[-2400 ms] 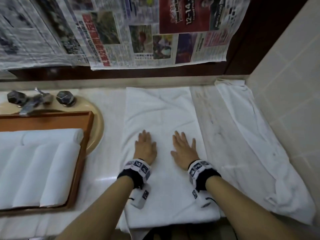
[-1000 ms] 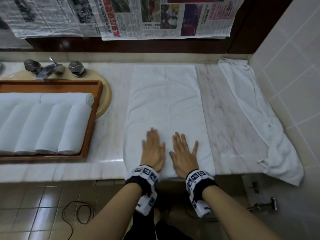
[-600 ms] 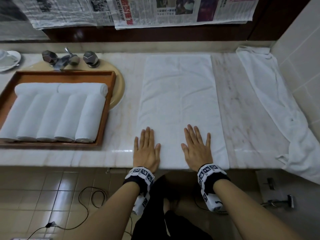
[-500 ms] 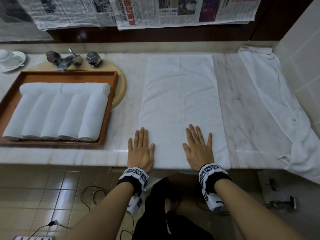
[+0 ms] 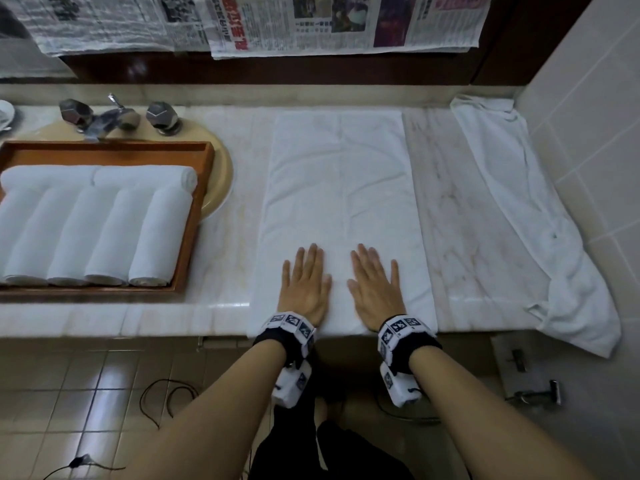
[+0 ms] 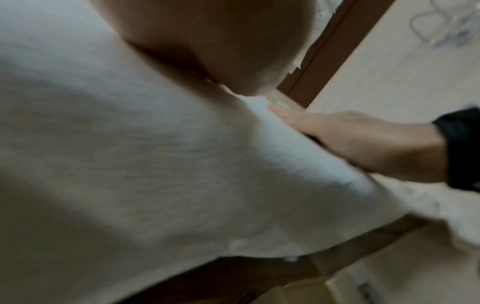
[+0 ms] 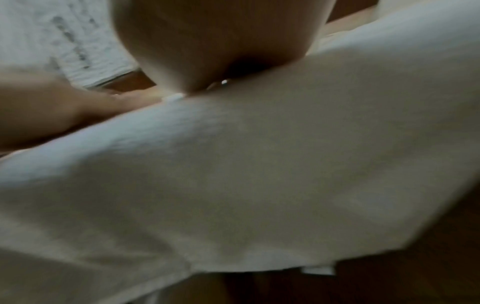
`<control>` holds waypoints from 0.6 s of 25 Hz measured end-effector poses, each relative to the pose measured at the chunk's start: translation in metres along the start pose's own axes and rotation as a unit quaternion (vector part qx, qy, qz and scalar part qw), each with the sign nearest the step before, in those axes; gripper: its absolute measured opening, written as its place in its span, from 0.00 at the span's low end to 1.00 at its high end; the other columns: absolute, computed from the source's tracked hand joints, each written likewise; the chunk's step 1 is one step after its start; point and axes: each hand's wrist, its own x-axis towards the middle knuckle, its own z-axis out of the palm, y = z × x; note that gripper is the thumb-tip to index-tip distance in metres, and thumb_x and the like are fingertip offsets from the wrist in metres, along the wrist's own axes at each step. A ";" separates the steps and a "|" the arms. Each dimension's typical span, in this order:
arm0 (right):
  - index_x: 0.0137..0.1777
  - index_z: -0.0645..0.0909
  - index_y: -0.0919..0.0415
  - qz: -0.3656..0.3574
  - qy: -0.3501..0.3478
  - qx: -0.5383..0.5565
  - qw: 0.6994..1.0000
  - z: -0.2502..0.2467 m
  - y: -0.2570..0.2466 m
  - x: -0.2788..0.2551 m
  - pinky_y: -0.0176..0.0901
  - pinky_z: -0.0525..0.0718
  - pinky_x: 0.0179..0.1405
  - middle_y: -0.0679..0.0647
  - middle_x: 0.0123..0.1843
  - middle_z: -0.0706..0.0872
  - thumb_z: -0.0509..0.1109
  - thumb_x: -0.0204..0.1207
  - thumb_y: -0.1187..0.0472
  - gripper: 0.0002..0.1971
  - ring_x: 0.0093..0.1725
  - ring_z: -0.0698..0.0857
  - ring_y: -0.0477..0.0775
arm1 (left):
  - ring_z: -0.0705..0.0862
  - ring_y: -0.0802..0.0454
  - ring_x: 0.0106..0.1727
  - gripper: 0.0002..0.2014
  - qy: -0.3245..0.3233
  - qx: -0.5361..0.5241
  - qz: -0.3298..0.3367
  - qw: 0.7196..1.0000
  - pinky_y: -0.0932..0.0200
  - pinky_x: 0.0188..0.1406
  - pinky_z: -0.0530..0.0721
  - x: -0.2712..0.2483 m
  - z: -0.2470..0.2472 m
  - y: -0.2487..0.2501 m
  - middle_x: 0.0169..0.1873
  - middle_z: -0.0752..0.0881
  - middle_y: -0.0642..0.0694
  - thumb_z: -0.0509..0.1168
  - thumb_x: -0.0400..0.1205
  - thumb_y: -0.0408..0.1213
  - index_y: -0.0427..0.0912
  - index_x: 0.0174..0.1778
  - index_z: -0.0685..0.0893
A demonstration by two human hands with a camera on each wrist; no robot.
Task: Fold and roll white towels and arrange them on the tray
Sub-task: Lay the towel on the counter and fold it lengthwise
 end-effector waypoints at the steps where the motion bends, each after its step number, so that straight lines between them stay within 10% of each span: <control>1: 0.86 0.40 0.53 0.045 0.013 0.000 0.999 0.000 0.019 -0.005 0.64 0.37 0.82 0.48 0.87 0.36 0.41 0.88 0.49 0.29 0.85 0.37 0.50 | 0.34 0.54 0.84 0.30 0.016 0.031 -0.027 0.999 0.47 0.82 0.31 -0.003 -0.001 -0.018 0.85 0.37 0.52 0.35 0.88 0.52 0.47 0.86 0.39; 5: 0.86 0.36 0.58 0.245 -0.036 0.070 0.966 -0.025 0.066 -0.004 0.71 0.37 0.80 0.51 0.86 0.31 0.42 0.87 0.46 0.32 0.85 0.34 0.53 | 0.32 0.49 0.84 0.31 0.037 -0.019 -0.201 0.979 0.41 0.82 0.32 -0.002 -0.025 -0.055 0.84 0.35 0.45 0.37 0.89 0.51 0.41 0.85 0.37; 10: 0.86 0.37 0.55 -0.015 -0.086 0.071 0.994 -0.035 0.006 0.047 0.65 0.35 0.81 0.47 0.86 0.33 0.44 0.89 0.52 0.30 0.84 0.34 0.49 | 0.35 0.52 0.85 0.29 -0.072 -0.087 0.015 0.993 0.49 0.81 0.32 0.047 -0.023 0.019 0.85 0.37 0.49 0.38 0.90 0.49 0.45 0.86 0.40; 15: 0.85 0.32 0.56 0.222 -0.108 0.051 0.968 -0.059 0.078 0.070 0.71 0.34 0.79 0.49 0.85 0.27 0.43 0.87 0.45 0.33 0.84 0.30 0.51 | 0.33 0.48 0.84 0.32 -0.025 -0.054 -0.244 0.968 0.39 0.82 0.33 0.074 -0.063 -0.049 0.84 0.33 0.47 0.38 0.89 0.53 0.42 0.85 0.37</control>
